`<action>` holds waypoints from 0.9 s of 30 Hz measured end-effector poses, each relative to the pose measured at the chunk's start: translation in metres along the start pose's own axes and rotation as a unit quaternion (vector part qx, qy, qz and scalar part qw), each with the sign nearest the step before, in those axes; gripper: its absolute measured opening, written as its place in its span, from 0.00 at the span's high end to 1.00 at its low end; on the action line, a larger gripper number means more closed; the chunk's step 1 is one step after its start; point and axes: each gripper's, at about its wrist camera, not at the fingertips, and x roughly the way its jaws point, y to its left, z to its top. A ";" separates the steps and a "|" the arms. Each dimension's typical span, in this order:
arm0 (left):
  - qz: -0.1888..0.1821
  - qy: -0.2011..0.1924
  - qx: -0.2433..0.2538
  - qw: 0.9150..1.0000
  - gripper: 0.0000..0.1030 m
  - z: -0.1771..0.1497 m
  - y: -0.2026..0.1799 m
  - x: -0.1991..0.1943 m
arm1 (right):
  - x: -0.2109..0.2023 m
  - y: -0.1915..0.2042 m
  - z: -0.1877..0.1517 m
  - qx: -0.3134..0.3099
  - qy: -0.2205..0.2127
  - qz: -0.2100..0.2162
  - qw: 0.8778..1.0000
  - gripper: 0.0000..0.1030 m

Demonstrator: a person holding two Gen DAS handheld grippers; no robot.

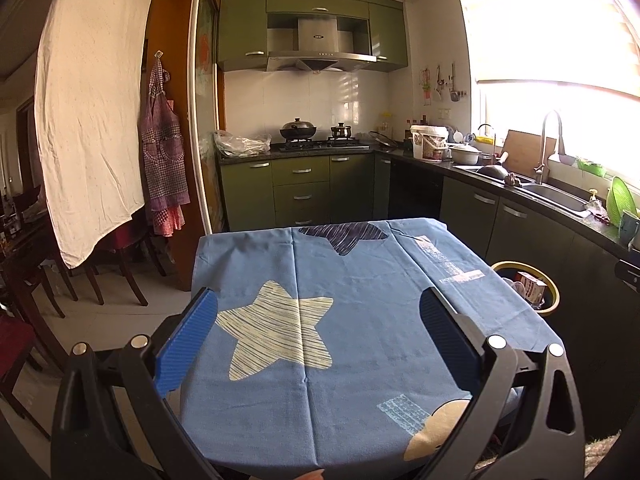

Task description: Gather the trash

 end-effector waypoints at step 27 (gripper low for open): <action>-0.007 0.008 0.007 1.000 0.07 -0.001 -0.001 0.002 | 0.003 -0.006 -0.001 0.007 0.002 0.000 1.000 0.05</action>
